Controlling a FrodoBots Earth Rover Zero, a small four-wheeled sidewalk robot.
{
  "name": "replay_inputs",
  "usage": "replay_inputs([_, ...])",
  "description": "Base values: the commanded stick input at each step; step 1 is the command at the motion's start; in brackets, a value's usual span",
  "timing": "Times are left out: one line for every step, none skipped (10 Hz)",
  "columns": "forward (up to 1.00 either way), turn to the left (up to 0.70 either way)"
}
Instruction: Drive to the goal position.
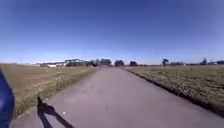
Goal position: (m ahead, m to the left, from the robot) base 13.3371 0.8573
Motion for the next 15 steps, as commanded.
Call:
replay_inputs([0.7, 0.0])
replay_inputs([0.7, 0.0])
replay_inputs([0.7, 0.0])
replay_inputs([0.7, 0.0])
replay_inputs([0.7, 0.0])
replay_inputs([0.7, 0.0])
replay_inputs([0.7, 0.0])
replay_inputs([0.7, 0.0])
replay_inputs([0.7, 0.0])
replay_inputs([0.7, 0.0])
replay_inputs([0.7, 0.0])
replay_inputs([0.7, 0.0])
replay_inputs([0.7, 0.0])
replay_inputs([0.7, 0.0])
replay_inputs([0.7, 0.0])
